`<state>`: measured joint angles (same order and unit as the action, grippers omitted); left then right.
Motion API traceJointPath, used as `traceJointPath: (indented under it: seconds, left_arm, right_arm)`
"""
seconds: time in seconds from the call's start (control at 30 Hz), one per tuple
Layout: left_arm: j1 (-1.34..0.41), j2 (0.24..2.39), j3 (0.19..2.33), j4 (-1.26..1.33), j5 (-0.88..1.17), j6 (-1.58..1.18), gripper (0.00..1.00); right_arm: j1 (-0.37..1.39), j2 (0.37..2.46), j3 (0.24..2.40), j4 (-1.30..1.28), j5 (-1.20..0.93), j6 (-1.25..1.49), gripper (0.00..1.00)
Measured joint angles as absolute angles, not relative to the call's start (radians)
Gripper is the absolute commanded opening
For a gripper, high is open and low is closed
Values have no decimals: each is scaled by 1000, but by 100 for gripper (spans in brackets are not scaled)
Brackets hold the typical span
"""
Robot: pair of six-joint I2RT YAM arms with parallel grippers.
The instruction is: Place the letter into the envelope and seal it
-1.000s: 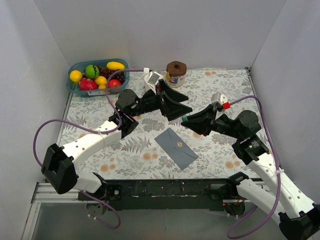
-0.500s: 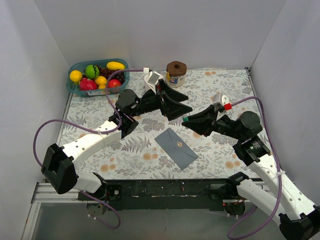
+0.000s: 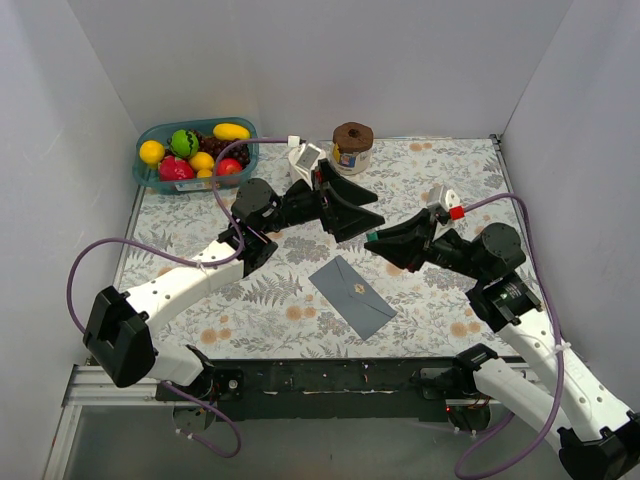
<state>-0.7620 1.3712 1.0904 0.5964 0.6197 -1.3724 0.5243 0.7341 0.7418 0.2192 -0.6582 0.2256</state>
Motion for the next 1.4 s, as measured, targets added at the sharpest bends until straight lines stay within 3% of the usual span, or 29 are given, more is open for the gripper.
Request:
traceJointPath:
  seconds: [0.13,0.67,0.7,0.73,0.8,1.07,1.33,1.37,1.4]
  left_arm:
    - [-762,1400,1090,626,669,-1393,86]
    - [-762,1455,1088,661,738,-1428,32]
    - [-762,1454,1088,660,738,-1425,28]
    - [-763,1452,1088,657,736,-1420,12]
    - [-763,1446,1088,648,727,-1404,0]
    - [-804,1425,1137,456,560,-1257,0]
    - [-999,1461,1349,76,-139,-1061,0]
    - [-1016,1471,1371,54,-206,-1051,6]
    - [-1035,1486,1393,32,-282,-1042,52]
  right_arm:
    - [524,721,741,220,-631,229,1]
    - [524,722,725,222,-576,233,1]
    - [523,723,723,221,-573,233,1]
    - [522,727,722,221,-570,233,1]
    - [521,733,722,220,-564,240,1]
    - [517,757,722,221,-494,285,1]
    - [511,835,775,205,-337,331,1]
    - [513,842,782,201,-323,336,1]
    - [516,851,788,197,-305,343,1]
